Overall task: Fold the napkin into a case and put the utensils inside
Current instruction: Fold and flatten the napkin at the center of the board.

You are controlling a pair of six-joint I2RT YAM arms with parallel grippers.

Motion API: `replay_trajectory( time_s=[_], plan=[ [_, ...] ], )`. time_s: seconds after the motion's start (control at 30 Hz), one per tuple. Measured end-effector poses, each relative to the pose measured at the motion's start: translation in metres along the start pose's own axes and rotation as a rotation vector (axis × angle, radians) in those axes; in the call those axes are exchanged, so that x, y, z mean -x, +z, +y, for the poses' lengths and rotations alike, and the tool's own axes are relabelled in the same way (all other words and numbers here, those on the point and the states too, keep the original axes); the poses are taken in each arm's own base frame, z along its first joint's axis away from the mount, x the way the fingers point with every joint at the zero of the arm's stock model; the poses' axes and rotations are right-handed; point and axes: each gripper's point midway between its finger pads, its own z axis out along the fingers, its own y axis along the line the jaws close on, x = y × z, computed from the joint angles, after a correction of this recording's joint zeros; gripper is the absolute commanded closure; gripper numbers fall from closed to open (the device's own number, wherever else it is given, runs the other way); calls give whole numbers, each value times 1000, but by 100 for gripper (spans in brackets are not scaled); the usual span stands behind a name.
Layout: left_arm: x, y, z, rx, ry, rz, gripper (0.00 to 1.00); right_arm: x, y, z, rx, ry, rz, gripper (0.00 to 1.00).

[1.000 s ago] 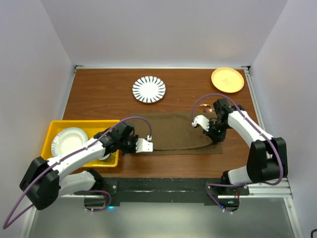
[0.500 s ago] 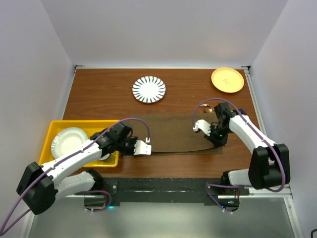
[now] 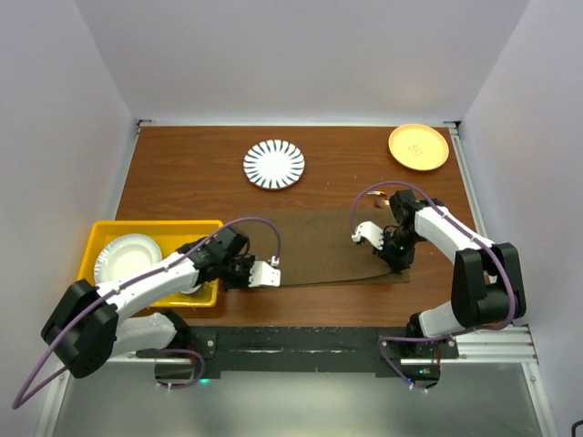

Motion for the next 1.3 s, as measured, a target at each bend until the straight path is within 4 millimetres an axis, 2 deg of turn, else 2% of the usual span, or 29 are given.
replay_trajectory(
  time_s=[0.2, 0.5, 0.67, 0.97, 1.3],
  plan=[
    [-1, 1, -1, -6, -4, 6, 100, 8, -10, -10, -28, -7, -16, 100],
    [8, -9, 5, 20, 7, -16, 100, 6, -25, -8, -68, -25, -16, 100],
    [7, -8, 5, 14, 4, -11, 100, 5, -21, -8, -57, -23, -9, 100],
    [6, -2, 6, 7, 1, -4, 100, -4, 1, -4, 5, -11, 35, 100],
    [2, 1, 9, 21, -6, 13, 100, -3, 4, -3, 6, -31, 54, 100]
  ],
)
